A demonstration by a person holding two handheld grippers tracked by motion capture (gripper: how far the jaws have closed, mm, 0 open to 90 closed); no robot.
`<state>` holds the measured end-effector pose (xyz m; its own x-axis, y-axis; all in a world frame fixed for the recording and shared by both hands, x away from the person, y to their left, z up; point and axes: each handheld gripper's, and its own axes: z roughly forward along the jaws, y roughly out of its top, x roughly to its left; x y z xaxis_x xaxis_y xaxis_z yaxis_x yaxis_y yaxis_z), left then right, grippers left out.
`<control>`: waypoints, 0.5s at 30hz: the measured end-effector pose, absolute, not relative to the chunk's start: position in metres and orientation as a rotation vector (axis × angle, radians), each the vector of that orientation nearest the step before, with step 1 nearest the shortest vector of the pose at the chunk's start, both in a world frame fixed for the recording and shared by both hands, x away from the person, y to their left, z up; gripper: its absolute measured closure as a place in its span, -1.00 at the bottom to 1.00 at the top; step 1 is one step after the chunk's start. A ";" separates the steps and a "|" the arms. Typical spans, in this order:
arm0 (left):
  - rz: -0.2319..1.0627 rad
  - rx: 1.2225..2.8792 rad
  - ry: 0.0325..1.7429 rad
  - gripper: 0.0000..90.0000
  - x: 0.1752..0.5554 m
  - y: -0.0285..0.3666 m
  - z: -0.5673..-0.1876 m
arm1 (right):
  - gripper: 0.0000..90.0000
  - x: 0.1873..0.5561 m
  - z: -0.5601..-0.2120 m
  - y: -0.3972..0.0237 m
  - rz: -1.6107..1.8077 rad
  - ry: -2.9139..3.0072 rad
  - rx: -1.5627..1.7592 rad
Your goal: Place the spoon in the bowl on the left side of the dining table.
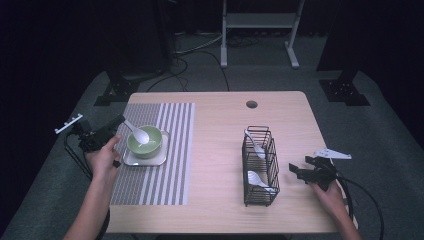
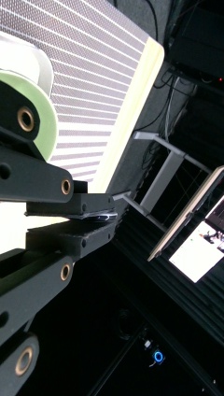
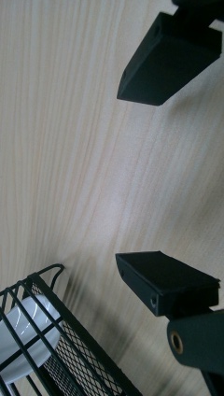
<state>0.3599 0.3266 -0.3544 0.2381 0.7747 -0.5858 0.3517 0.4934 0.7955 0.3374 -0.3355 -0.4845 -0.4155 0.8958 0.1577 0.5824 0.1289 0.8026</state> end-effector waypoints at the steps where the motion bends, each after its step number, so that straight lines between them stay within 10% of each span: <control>1: 0.390 1.086 1.364 0.89 0.360 0.328 -0.354 | -0.63 0.337 -0.485 -0.335 1.189 2.050 1.430; 15: 0.407 1.057 1.414 0.89 0.361 0.343 -0.364 | -0.63 0.338 -0.485 -0.335 1.186 2.054 1.433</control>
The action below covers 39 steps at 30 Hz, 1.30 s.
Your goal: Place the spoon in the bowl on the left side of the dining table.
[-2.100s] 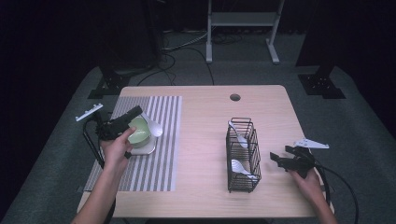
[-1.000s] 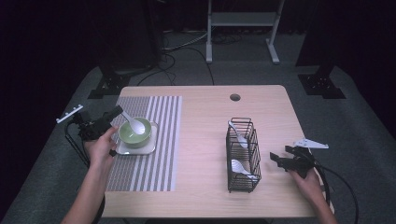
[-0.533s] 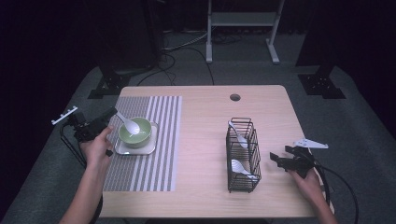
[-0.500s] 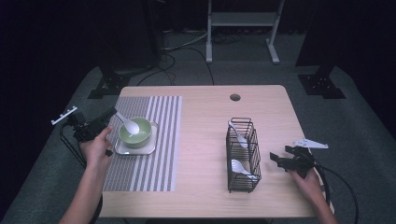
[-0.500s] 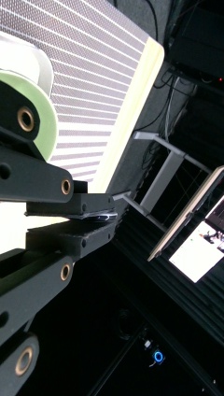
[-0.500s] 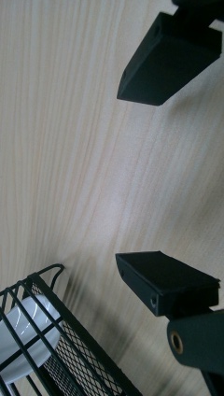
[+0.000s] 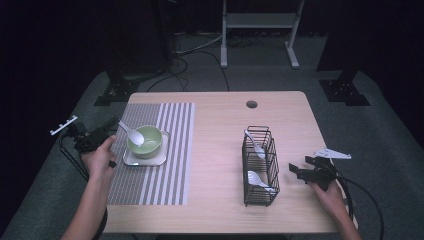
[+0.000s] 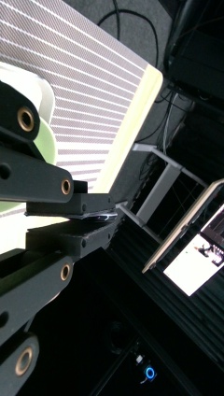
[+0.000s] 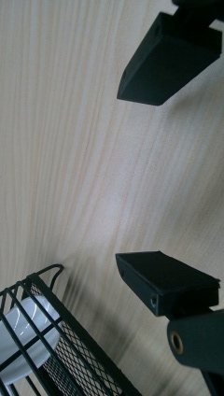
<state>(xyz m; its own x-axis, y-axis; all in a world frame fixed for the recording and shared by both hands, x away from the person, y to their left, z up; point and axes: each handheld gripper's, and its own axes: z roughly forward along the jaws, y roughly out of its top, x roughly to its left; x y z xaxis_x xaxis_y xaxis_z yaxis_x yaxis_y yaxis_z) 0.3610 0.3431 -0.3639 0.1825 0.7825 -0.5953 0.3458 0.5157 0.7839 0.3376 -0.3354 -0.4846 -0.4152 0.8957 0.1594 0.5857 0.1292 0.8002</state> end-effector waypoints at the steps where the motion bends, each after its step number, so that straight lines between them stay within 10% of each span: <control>1: 0.409 1.049 1.421 0.89 0.361 0.344 -0.365 | -0.63 0.338 -0.485 -0.335 1.185 2.054 1.433; 39: 0.422 1.064 1.502 0.89 0.366 0.350 -0.396 | -0.63 0.338 -0.485 -0.334 1.174 2.058 1.432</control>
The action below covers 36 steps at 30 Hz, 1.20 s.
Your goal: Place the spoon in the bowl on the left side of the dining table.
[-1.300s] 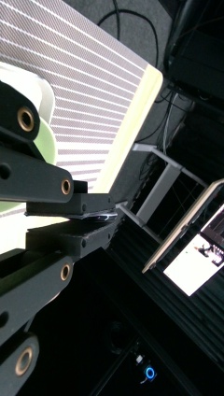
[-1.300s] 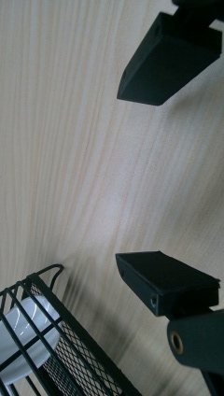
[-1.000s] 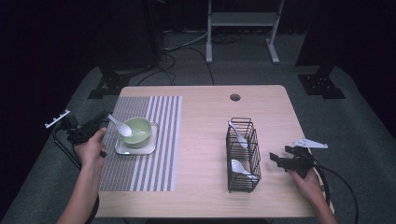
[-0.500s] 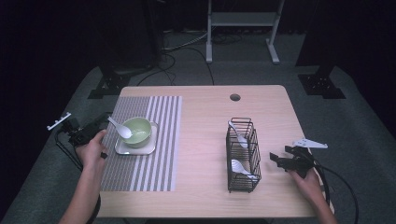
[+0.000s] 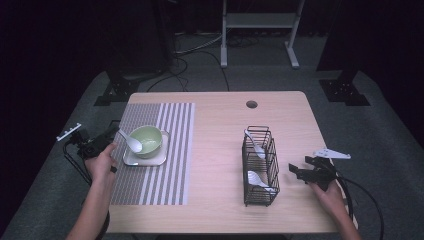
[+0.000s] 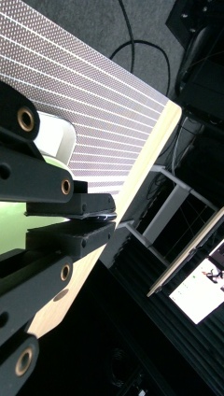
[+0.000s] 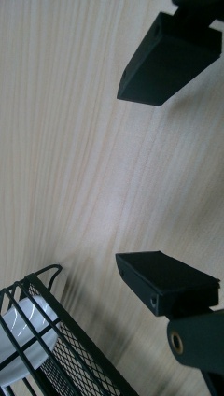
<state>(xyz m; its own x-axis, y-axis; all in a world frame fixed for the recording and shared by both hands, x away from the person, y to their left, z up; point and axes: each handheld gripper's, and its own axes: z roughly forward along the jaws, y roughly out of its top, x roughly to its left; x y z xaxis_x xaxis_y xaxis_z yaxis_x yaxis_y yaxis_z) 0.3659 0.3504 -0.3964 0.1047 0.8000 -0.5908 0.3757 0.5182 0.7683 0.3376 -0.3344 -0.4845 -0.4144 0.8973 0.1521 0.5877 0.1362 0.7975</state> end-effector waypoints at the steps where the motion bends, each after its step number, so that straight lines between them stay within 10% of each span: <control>1: 0.423 1.067 1.502 0.89 0.366 0.351 -0.397 | -0.63 0.338 -0.485 -0.334 1.174 2.058 1.432; 36: 0.410 1.062 1.541 0.86 0.365 0.357 -0.415 | -0.63 0.338 -0.485 -0.334 1.170 2.059 1.433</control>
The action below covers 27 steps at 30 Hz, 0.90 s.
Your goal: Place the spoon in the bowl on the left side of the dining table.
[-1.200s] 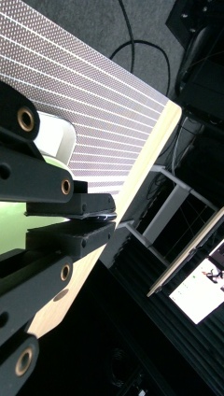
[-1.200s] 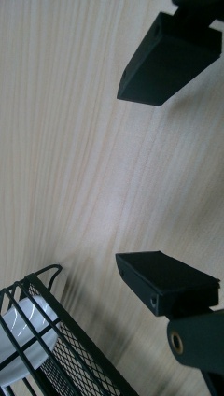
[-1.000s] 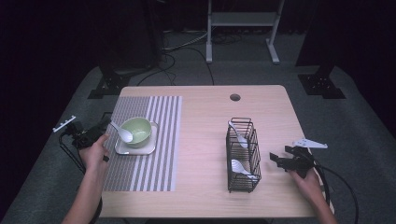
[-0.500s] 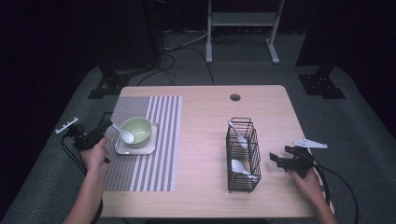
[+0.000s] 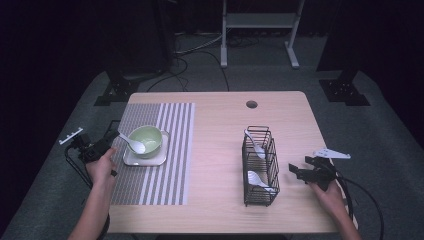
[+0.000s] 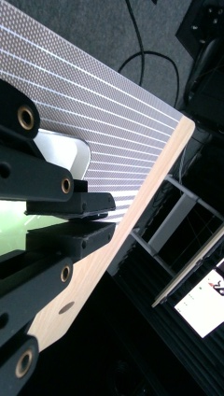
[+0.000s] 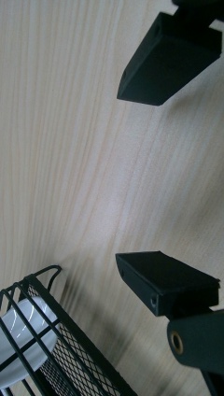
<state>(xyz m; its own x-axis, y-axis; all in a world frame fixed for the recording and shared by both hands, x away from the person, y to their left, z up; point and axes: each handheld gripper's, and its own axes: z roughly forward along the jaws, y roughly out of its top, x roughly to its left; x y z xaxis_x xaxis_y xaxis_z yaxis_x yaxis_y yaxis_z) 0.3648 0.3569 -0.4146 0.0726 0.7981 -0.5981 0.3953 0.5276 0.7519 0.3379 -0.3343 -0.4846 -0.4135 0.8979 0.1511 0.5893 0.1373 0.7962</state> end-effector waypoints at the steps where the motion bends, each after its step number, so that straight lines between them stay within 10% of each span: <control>1: 0.406 1.056 1.541 0.85 0.364 0.357 -0.416 | -0.63 0.338 -0.485 -0.334 1.170 2.058 1.433; 27: 0.427 1.121 1.562 0.48 0.355 0.364 -0.429 | -0.63 0.339 -0.485 -0.336 1.188 2.065 1.438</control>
